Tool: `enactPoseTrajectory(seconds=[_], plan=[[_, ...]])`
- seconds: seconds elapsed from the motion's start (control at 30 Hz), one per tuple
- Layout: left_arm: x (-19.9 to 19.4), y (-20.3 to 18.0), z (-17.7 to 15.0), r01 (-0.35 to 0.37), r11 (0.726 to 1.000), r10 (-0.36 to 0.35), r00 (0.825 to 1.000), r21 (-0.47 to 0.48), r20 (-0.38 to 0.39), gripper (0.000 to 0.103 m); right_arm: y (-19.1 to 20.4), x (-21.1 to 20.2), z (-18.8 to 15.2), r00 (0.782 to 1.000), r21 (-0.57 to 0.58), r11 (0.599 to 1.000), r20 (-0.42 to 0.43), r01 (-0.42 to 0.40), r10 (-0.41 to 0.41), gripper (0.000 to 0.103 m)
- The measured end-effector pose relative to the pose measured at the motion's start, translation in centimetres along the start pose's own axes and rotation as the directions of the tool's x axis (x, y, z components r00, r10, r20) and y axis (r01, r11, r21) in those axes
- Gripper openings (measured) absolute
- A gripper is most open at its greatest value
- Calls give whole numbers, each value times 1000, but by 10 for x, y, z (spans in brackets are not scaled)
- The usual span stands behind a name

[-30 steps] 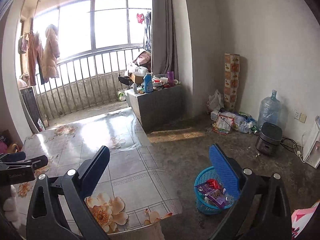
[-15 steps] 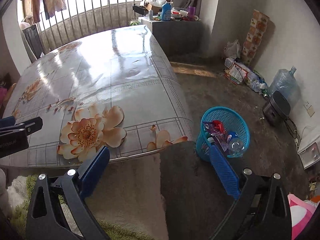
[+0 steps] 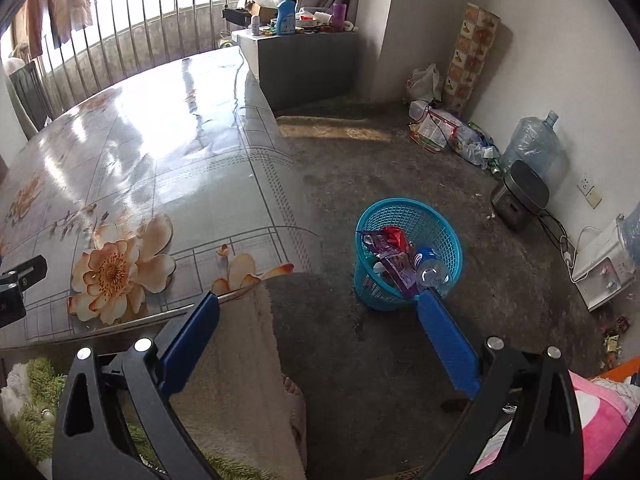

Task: Collect trash

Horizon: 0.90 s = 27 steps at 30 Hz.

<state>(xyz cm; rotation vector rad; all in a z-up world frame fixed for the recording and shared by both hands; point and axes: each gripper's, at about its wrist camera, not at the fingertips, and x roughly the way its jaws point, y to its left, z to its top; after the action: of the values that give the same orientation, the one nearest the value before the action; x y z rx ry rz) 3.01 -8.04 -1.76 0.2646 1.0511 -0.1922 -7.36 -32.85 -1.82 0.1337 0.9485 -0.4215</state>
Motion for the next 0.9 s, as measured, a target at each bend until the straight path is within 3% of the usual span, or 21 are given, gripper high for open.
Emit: enactPoseTrajectory(seconds=[0.9], plan=[[-8,-2,2,28,1000,-28,999,7,22,94,6,-13,-2,1000,-12,1000,24,-6,6,97]])
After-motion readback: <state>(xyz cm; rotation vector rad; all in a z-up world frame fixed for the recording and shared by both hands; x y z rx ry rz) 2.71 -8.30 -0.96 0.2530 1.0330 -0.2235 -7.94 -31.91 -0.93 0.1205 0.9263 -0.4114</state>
